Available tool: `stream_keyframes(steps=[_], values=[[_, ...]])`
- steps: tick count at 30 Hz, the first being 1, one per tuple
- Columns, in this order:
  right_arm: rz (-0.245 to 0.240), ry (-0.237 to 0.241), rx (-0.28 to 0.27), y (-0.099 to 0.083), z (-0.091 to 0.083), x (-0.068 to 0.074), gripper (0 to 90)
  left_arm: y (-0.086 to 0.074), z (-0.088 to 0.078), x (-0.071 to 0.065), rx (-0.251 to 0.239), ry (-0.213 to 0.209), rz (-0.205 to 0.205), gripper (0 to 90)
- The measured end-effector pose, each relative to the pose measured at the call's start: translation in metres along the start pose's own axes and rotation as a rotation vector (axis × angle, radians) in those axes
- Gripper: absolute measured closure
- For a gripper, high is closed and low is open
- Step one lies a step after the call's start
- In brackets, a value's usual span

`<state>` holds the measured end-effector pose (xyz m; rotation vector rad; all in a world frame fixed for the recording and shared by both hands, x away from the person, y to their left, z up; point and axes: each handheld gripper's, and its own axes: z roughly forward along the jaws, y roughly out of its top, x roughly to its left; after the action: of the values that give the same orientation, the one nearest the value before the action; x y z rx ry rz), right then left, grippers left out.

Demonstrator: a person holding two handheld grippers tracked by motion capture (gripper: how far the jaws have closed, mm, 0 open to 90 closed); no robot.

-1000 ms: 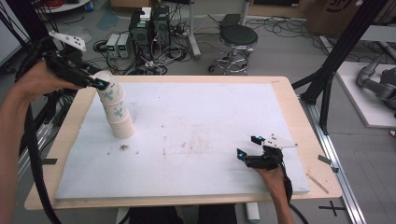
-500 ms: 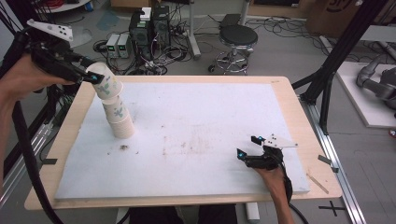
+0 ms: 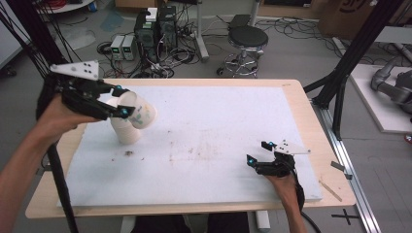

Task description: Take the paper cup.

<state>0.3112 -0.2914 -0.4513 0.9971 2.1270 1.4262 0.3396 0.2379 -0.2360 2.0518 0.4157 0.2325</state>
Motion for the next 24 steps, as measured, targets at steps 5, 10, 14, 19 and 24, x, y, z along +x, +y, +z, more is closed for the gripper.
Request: stream_keyframes(steps=[5, 10, 14, 19, 24], values=[[0.009, 0.008, 0.005, 0.000, 0.000, -0.001, 15.0, -0.020, 0.028, -0.020, -0.104, -0.050, 0.001, 36.5], [-0.002, 0.003, -0.008, -0.001, -0.001, 0.001, 15.1, -0.045, 0.053, -0.030, -0.159, -0.061, -0.014, 36.6], [0.002, 0.003, -0.007, -0.001, -0.001, 0.001, 15.1, -0.062, 0.068, -0.035, -0.207, -0.072, -0.032, 36.5], [0.003, 0.008, 0.003, 0.000, -0.001, 0.000, 15.1, -0.080, 0.082, -0.041, -0.279, -0.091, -0.034, 36.5], [0.005, 0.006, 0.005, 0.000, -0.001, 0.000, 15.1, -0.098, 0.099, -0.047, -0.313, -0.111, -0.041, 36.5]])
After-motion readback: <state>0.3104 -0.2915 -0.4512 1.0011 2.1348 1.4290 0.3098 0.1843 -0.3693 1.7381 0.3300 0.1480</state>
